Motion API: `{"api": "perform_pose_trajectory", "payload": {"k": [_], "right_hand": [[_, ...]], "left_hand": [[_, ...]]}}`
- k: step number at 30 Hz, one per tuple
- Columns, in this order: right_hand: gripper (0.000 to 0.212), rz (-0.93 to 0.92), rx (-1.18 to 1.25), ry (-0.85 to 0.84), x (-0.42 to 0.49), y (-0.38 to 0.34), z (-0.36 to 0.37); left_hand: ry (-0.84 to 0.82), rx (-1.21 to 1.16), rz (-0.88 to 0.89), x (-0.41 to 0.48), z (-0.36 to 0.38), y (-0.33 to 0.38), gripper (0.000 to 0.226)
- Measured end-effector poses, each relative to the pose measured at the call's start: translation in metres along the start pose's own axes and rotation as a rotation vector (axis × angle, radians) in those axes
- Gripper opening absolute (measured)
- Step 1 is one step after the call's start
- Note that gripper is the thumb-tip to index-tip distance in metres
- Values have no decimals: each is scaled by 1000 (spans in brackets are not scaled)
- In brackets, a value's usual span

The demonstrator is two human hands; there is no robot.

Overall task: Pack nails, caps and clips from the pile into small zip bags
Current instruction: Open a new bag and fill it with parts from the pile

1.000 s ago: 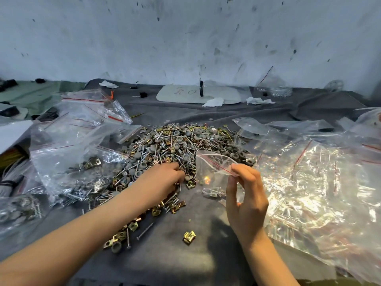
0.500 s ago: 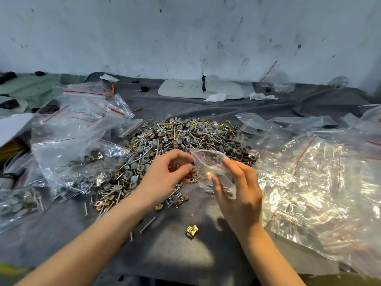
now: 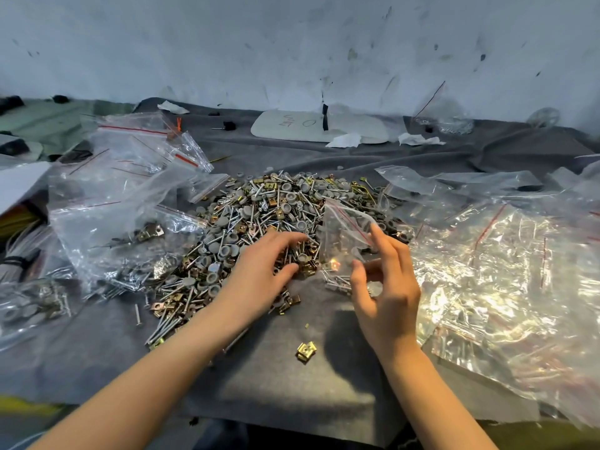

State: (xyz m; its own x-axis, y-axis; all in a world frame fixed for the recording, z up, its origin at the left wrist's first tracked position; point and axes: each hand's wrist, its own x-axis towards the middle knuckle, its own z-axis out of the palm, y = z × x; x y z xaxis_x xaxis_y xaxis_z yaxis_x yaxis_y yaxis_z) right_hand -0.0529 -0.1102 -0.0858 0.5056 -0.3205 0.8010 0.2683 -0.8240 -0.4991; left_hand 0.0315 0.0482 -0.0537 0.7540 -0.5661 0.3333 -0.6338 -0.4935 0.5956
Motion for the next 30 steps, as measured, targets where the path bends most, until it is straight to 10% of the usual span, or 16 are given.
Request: {"api": "perform_pose_trajectory", "payload": {"k": [8, 11, 16, 30], "right_hand": [[37, -99, -50, -14, -2, 2, 1], [32, -126, -61, 12, -3, 2, -1], [29, -163, -62, 26, -3, -1, -2], [36, -138, -74, 28, -5, -1, -2]], "left_hand": [[-283, 545, 65, -14, 11, 1, 25], [-236, 466, 36, -12, 4, 12, 18], [326, 2, 90, 4, -35, 43, 5], [27, 242, 317, 23, -29, 65, 19]]}}
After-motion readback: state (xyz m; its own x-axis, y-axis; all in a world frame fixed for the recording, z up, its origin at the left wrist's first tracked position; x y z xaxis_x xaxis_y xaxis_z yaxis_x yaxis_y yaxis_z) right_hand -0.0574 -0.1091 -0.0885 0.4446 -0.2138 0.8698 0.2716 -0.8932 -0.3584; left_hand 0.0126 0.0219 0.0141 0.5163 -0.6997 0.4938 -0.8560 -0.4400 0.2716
